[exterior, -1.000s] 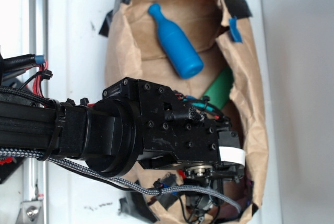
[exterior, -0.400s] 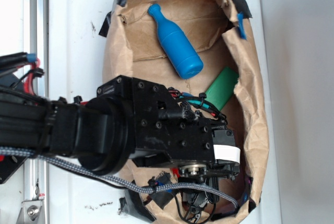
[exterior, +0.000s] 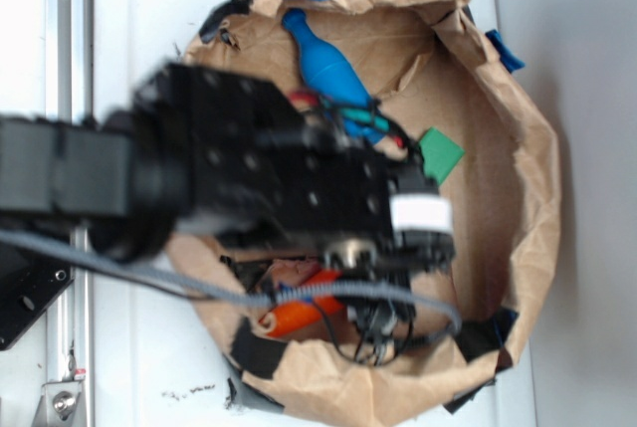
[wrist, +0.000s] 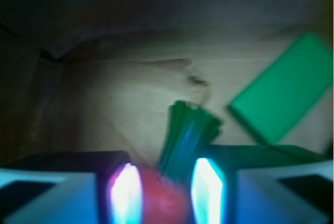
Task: Grab the carrot.
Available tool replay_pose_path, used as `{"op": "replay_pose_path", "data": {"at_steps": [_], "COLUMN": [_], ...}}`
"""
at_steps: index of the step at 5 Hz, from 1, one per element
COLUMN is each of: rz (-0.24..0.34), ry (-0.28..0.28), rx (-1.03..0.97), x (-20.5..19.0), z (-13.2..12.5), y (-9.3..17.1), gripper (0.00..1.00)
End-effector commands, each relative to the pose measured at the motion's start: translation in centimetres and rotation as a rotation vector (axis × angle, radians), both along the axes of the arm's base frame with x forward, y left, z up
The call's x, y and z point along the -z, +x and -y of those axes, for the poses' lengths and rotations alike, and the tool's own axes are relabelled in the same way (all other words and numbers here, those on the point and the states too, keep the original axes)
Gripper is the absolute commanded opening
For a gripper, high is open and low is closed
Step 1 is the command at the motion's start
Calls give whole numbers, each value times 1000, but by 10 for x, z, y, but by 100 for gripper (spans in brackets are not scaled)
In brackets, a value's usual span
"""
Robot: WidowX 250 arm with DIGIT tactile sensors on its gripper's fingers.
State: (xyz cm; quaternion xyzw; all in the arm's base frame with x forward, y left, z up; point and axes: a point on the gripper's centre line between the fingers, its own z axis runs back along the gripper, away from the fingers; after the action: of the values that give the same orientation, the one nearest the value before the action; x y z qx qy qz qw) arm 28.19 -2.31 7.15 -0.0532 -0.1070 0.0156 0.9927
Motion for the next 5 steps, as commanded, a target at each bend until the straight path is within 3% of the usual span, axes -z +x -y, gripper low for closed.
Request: {"op": "replay_pose_path", "data": {"at_steps": [1, 2, 3, 5], "rz": [39, 23, 29, -16], "ry": [70, 34, 28, 35], "rx": [-196, -208, -185, -154], "x": [-62, -70, -56, -10], "z": [-34, -35, -28, -9], "y": [-9, -16, -17, -12], "gripper": [0, 0, 100, 100]}}
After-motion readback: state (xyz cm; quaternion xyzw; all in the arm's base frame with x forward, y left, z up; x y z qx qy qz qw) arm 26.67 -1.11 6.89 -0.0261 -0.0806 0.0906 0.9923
